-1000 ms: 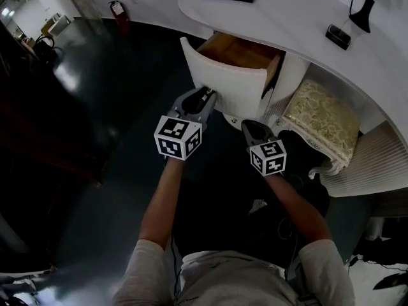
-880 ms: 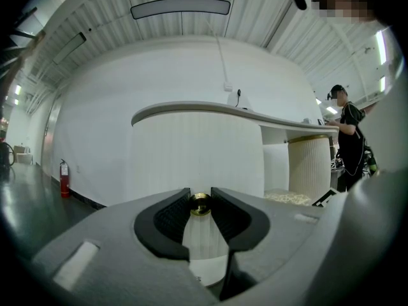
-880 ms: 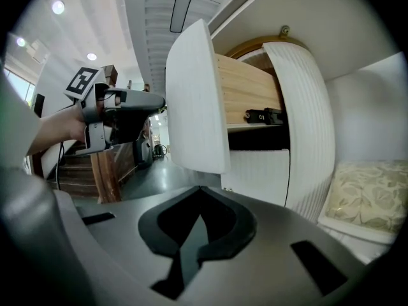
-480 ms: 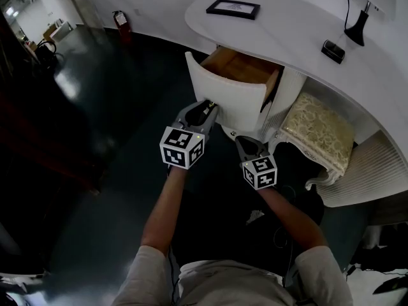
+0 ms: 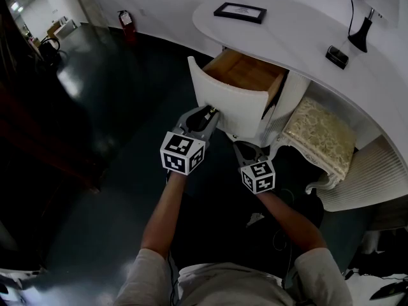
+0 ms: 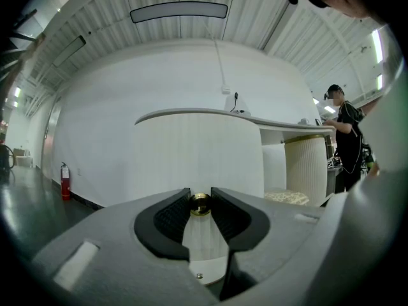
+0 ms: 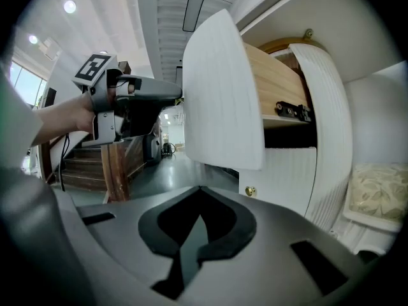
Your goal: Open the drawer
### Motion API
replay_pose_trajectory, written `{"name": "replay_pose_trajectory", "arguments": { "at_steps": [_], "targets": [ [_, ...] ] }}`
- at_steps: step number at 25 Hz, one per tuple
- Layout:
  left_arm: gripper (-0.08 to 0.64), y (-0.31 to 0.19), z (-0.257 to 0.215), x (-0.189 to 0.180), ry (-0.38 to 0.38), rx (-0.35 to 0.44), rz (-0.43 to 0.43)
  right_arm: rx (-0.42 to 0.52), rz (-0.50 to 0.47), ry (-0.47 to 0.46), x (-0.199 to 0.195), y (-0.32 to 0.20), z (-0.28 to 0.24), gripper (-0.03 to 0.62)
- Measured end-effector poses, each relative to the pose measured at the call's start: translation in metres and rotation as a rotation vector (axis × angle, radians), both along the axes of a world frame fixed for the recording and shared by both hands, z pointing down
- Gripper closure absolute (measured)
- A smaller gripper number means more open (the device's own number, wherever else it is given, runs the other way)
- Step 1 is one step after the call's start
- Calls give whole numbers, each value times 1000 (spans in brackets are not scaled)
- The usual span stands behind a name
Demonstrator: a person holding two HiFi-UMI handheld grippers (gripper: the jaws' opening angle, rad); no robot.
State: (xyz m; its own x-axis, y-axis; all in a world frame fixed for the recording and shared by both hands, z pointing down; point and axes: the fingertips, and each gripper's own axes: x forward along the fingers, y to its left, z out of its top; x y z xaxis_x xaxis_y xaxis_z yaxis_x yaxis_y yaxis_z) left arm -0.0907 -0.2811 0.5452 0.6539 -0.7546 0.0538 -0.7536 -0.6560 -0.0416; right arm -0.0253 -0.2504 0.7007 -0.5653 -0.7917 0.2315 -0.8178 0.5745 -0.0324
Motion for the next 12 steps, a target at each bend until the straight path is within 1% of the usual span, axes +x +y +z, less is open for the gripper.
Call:
{"name": "replay_pose_trajectory", "arguments": {
  "at_steps": [5, 12],
  "targets": [
    [454, 4, 0, -3, -3, 3, 2, -24, -13, -1, -7, 2, 7, 577],
    [454, 8, 0, -6, 1, 3, 4, -18, -31, 13, -11, 4, 8, 577]
  ]
}}
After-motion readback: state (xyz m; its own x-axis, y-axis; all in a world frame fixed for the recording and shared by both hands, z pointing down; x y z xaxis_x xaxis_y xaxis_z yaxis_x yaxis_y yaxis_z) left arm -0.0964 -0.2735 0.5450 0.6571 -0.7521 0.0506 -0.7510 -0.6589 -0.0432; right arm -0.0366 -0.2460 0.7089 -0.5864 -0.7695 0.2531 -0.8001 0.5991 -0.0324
